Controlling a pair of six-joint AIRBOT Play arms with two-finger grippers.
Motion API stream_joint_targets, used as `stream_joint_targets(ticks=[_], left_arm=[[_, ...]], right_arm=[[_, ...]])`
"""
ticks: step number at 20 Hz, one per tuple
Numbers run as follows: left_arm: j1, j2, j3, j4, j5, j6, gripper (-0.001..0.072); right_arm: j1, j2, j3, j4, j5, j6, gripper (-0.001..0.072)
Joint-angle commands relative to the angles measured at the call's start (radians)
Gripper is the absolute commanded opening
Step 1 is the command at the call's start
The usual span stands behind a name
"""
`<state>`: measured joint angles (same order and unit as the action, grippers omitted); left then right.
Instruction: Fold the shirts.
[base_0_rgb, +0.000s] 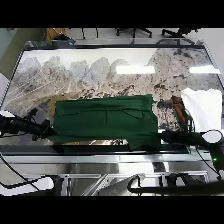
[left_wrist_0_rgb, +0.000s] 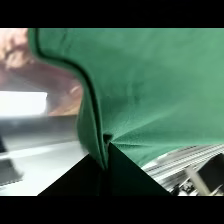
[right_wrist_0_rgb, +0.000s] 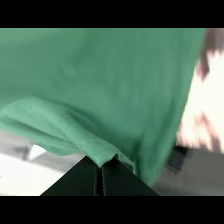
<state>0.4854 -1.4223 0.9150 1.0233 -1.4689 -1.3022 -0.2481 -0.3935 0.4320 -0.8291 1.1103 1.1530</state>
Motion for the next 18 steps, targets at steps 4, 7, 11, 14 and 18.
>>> stream_joint_targets(ticks=[4,7,11,14,18], left_arm=[[-0.124,-0.021,0.322,-0.074,0.053,-0.01,0.0019],[-0.182,-0.136,0.48,-0.072,0.079,-0.016,0.002],[-0.202,-0.327,0.608,-0.072,0.101,-0.016,0.002],[-0.202,-0.454,0.668,-0.072,0.076,-0.016,0.0023],[-0.201,-0.541,0.767,-0.072,-0.012,-0.016,0.0688]], right_arm=[[0.011,-0.377,0.268,0.422,-0.201,-0.453,0.0017],[0.064,-0.639,0.459,0.451,-0.206,-0.504,0.0017],[0.122,-0.898,0.601,0.449,-0.248,-0.529,0.0018],[0.127,-0.994,0.642,0.449,-0.261,-0.529,0.0141],[0.069,-0.941,0.683,0.401,-0.188,-0.527,0.0461]])
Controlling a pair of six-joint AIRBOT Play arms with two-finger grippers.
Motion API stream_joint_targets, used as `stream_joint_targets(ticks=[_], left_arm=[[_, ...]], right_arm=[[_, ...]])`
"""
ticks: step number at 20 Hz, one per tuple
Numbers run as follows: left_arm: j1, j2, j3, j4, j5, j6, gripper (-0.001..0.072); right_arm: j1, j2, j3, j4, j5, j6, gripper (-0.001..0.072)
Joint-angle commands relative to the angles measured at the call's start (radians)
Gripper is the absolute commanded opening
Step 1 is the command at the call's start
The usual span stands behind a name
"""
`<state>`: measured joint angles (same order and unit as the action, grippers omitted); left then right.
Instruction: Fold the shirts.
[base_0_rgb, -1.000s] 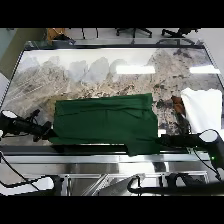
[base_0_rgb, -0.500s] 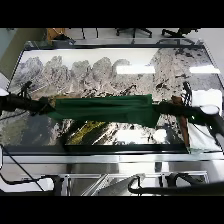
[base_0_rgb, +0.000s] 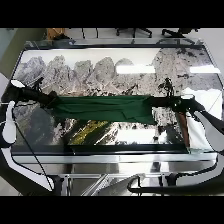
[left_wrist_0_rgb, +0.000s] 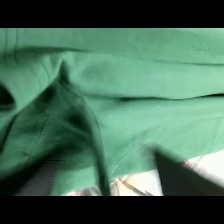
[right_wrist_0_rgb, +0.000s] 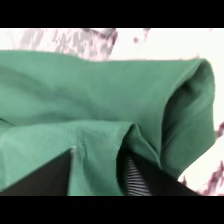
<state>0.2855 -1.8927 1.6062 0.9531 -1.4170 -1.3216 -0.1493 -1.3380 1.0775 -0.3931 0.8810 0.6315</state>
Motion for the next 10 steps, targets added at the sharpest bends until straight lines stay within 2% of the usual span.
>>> stream_joint_targets(ticks=[1,2,3,5,7,10], left_arm=[[0.0,-0.08,0.114,-0.002,-0.093,0.003,0.0688],[0.002,-0.083,0.152,-0.002,-0.12,0.003,0.0688],[0.008,-0.082,0.192,-0.002,-0.138,0.003,0.0688],[0.019,-0.082,0.265,-0.002,-0.156,-0.01,0.0688],[0.036,-0.082,0.319,-0.003,-0.159,-0.057,0.0687],[0.052,-0.082,0.375,-0.011,-0.182,-0.095,0.0688]], right_arm=[[-0.052,0.029,0.039,-0.06,0.044,0.011,0.0553],[-0.078,0.052,0.039,-0.097,0.045,0.038,0.0625],[-0.101,0.063,0.039,-0.148,0.05,0.085,0.0642],[-0.13,0.049,0.039,-0.223,0.116,0.17,0.0643],[-0.122,0.008,0.039,-0.224,0.186,0.181,0.0642],[-0.068,-0.058,0.039,-0.22,0.189,0.18,0.0642]])
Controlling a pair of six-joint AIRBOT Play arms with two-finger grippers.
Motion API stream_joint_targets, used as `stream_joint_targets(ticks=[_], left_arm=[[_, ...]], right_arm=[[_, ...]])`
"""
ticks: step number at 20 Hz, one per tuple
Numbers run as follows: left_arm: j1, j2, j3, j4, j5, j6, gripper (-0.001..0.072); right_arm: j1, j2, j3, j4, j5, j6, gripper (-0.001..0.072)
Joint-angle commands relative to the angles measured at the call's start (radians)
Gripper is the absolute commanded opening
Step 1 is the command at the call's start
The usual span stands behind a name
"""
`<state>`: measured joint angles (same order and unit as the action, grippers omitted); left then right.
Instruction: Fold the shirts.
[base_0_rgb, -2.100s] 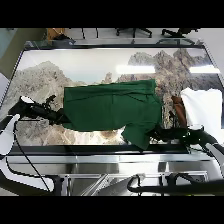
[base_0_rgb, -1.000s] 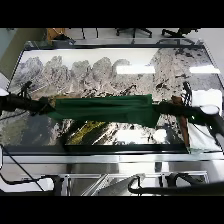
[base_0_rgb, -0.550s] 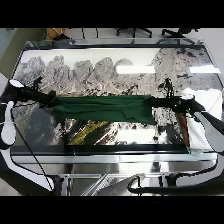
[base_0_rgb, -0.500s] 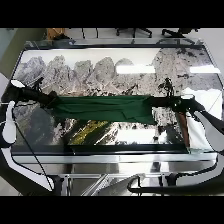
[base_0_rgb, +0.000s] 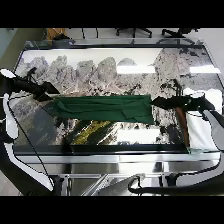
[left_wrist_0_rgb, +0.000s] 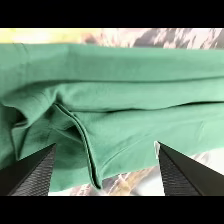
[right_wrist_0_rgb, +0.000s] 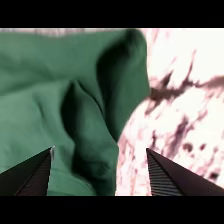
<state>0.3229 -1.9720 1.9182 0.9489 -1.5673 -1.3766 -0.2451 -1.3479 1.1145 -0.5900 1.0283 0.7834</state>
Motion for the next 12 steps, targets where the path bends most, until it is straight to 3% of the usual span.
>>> stream_joint_targets(ticks=[1,4,5,6,7,8,9,10,12], left_arm=[[0.014,-0.002,0.076,-0.01,-0.048,-0.043,0.0688],[-0.014,-0.002,0.114,-0.01,-0.076,-0.042,0.0687],[-0.03,-0.002,0.122,-0.011,-0.076,-0.042,0.0687],[-0.05,-0.002,0.122,-0.027,-0.079,-0.041,0.0686],[-0.072,-0.003,0.122,-0.065,-0.074,-0.04,0.0611],[-0.096,-0.002,0.122,-0.099,-0.065,-0.039,0.0405],[-0.127,-0.002,0.122,-0.133,-0.053,-0.037,0.0108],[-0.157,-0.002,0.122,-0.145,-0.038,-0.03,0.0018],[-0.251,-0.002,0.119,-0.126,0.0,-0.03,0.0018]], right_arm=[[0.049,-0.07,0.002,-0.009,0.041,0.027,0.0639],[0.103,-0.105,0.002,0.005,-0.031,0.025,0.0627],[0.116,-0.105,0.002,0.011,-0.06,0.025,0.0434],[0.123,-0.104,0.006,0.024,-0.071,0.025,0.0194],[0.126,-0.103,0.016,0.033,-0.068,0.017,0.0058],[0.127,-0.1,0.029,0.035,-0.05,0.01,0.0017],[0.126,-0.089,0.047,0.036,-0.024,0.012,0.0017],[0.124,-0.07,0.068,0.032,0.002,0.027,0.0016],[0.116,-0.006,0.114,0.031,0.069,0.06,0.0016]])
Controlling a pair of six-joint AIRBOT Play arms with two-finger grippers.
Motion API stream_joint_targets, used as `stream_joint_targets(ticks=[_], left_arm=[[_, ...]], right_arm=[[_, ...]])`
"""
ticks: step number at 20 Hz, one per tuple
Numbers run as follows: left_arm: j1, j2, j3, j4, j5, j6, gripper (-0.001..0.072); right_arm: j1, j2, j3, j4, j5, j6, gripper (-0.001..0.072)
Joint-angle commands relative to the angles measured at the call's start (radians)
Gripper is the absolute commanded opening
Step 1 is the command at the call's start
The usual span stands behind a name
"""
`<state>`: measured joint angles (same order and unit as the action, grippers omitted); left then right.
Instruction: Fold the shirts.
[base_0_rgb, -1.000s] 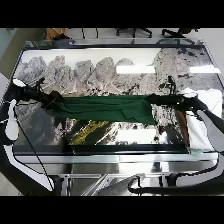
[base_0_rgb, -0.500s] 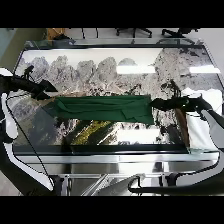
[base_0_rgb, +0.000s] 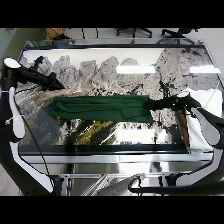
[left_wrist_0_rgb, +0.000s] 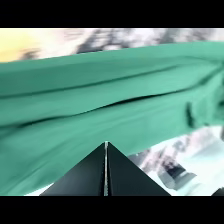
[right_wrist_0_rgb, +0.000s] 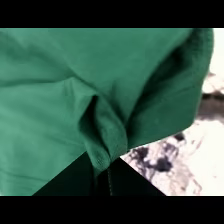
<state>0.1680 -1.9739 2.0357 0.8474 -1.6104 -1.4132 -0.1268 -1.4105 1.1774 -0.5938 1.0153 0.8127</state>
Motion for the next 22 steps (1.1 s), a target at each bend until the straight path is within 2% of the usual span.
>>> stream_joint_targets(ticks=[1,3,7,9,12,15,17,19,22], left_arm=[[-0.15,0.0,-0.015,-0.027,0.07,0.007,0.0018],[-0.28,-0.001,-0.085,-0.031,0.162,0.006,0.0018],[-0.579,-0.057,-0.19,-0.029,0.449,0.006,0.0019],[-0.708,-0.115,-0.173,-0.031,0.58,0.0,0.0019],[-0.839,-0.221,-0.051,-0.031,0.685,-0.058,0.0019],[-0.898,-0.293,0.056,-0.033,0.701,-0.097,0.002],[-0.886,-0.277,0.058,-0.04,0.689,-0.098,0.0019],[-0.83,-0.214,0.057,-0.04,0.612,-0.098,0.002],[-0.675,-0.046,0.056,-0.04,0.409,-0.083,0.0019]], right_arm=[[-0.011,0.096,0.079,0.026,0.119,0.057,0.0016],[-0.033,0.163,0.135,0.011,0.207,0.103,0.0016],[-0.089,0.277,0.245,0.01,0.366,0.161,0.0016],[-0.123,0.307,0.318,0.01,0.44,0.198,0.0016],[-0.162,0.311,0.415,0.01,0.537,0.242,0.0016],[-0.162,0.306,0.428,0.009,0.552,0.25,0.0016],[-0.162,0.293,0.428,0.002,0.556,0.251,0.0016],[-0.161,0.282,0.428,0.002,0.555,0.251,0.0016],[-0.111,0.271,0.427,0.008,0.51,0.282,0.0016]])
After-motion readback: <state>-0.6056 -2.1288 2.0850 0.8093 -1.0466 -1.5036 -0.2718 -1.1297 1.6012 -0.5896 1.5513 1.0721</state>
